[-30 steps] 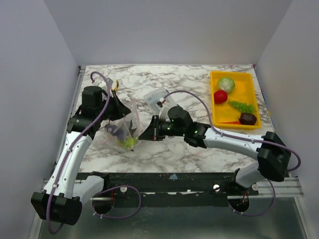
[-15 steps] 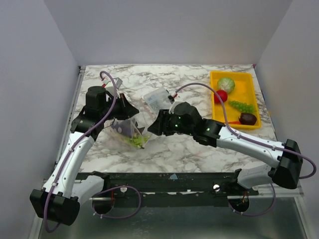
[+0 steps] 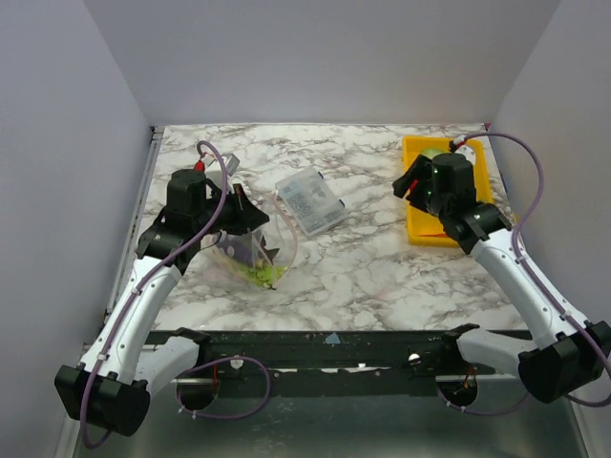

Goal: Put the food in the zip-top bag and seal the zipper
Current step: Pick up the fake fruit from the bin.

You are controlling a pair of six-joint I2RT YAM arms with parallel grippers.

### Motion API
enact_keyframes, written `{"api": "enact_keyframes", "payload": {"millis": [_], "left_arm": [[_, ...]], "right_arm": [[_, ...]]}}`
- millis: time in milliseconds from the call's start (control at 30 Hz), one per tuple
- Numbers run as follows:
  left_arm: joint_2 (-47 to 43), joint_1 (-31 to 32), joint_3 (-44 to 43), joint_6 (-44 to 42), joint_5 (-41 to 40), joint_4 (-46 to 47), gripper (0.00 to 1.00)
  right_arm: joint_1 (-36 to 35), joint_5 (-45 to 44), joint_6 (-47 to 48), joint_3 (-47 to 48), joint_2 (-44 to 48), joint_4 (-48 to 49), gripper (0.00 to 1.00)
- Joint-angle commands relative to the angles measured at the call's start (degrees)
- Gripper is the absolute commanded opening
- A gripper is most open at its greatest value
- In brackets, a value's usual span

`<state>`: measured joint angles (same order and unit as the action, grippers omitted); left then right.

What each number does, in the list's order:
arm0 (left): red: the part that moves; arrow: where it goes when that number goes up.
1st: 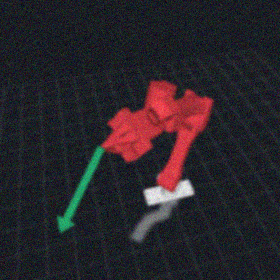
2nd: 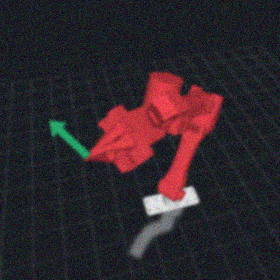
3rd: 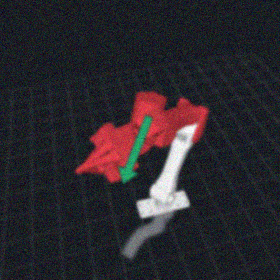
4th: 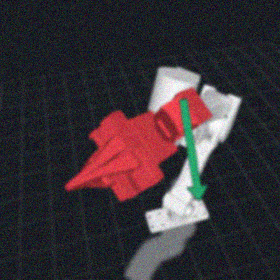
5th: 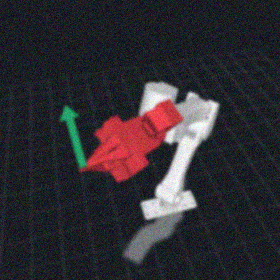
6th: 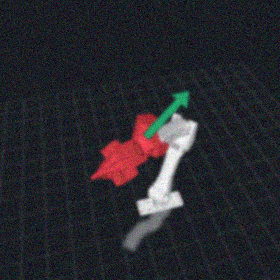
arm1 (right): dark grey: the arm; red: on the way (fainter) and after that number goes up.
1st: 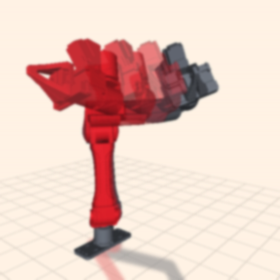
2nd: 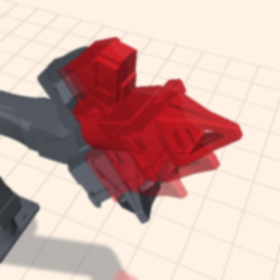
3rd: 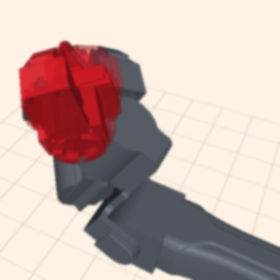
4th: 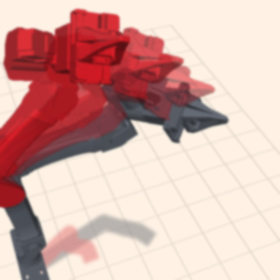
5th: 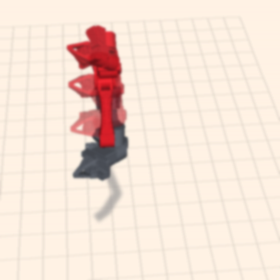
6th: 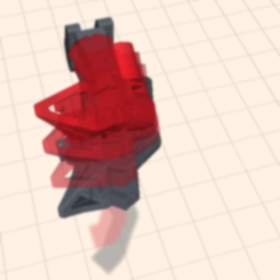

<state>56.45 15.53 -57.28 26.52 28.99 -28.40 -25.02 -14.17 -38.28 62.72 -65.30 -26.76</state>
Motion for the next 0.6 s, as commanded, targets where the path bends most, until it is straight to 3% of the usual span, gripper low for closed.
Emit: {"api": "enact_keyframes", "payload": {"millis": [0,167,433,567], "left_arm": [[-1.9,0.9,0.4,-0.5,2.1,2.0,0.0],[-2.3,1.7,0.7,-0.7,1.9,1.9,0.0],[-2.5,1.8,0.6,-0.9,1.4,1.7,0.0],[-2.4,1.8,0.6,-0.9,1.4,1.7,0.0]], "right_arm": [[11.2,-2.8,1.7,-0.2,-3.6,-3.5,0.7],[22.2,-0.6,0.0,1.3,-11.5,-0.8,0.7],[24.7,-10.4,-12.3,5.3,-23.5,0.7,0.7],[26.8,-14.9,-22.3,10.5,-30.5,-5.0,0.7]]}}
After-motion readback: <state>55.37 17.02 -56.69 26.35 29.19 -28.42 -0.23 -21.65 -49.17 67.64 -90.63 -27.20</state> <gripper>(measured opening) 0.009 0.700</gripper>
